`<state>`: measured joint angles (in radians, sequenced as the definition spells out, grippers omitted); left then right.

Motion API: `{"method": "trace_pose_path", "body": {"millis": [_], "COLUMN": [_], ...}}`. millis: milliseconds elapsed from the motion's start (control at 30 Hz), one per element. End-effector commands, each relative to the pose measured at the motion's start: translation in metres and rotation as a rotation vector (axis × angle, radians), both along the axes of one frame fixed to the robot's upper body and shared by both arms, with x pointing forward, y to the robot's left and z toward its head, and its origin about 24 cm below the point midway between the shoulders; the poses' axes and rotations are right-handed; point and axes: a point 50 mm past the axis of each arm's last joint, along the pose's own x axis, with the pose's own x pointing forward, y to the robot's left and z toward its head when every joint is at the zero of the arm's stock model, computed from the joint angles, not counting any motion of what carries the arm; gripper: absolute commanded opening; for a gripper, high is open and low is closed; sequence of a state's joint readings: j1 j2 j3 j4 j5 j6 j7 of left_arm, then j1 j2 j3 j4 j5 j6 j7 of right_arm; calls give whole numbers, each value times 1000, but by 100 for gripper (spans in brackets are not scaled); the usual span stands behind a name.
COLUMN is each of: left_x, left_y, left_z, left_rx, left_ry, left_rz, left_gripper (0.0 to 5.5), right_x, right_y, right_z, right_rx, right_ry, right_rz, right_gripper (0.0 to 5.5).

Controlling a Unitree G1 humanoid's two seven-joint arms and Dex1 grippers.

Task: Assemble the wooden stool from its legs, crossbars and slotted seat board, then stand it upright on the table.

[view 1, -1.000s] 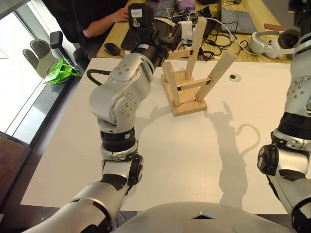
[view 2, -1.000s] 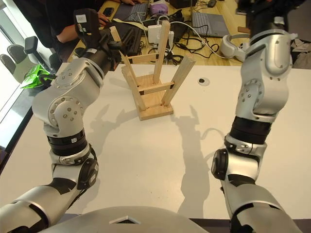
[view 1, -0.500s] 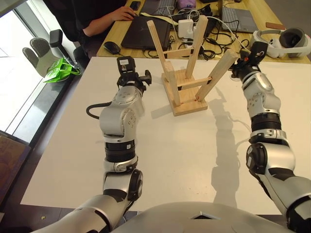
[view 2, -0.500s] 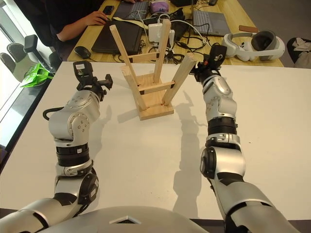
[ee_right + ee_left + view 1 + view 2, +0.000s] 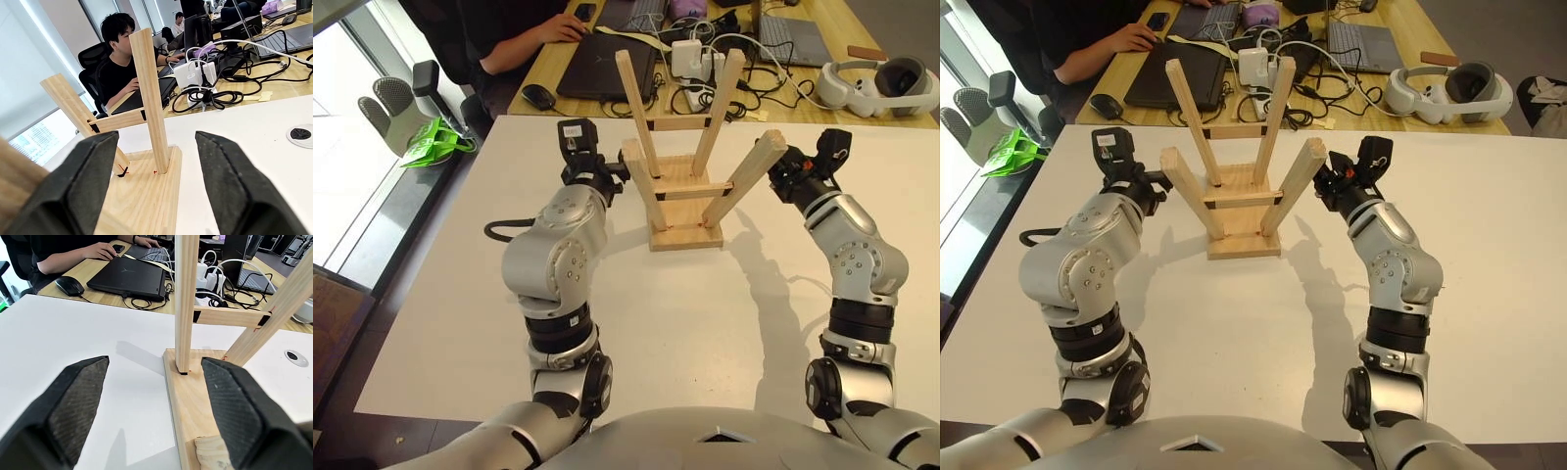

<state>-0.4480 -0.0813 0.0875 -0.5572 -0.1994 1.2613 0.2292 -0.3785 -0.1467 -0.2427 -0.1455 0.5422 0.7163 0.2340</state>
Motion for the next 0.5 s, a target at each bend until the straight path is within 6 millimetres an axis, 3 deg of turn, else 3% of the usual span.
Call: {"method": "trace_pose_path", "body": {"millis": [33,200,267,367,500], "left_x": [-14,-18,-19,-21,-20], "left_y": [-24,-16,-8,16,95], "left_z": [5,1,-2,-12,-23], "left_rx": [-55,-32,1,59,143], "left_ry": [-8,11,36,79,108], "left_rz": [-176,-160,-143,-54,309], "left_gripper": [292,194,163,163,163], "right_x": [-12,-20,-21,-16,-6], "right_y": [19,18,8,-24,-101], "right_z": [10,9,4,0,-16], "right_rx": [57,41,-9,-100,-230], "right_ry": [-24,-17,7,26,142], "right_rz": [100,89,19,-199,-644], "right_gripper": [224,111,84,84,84]}}
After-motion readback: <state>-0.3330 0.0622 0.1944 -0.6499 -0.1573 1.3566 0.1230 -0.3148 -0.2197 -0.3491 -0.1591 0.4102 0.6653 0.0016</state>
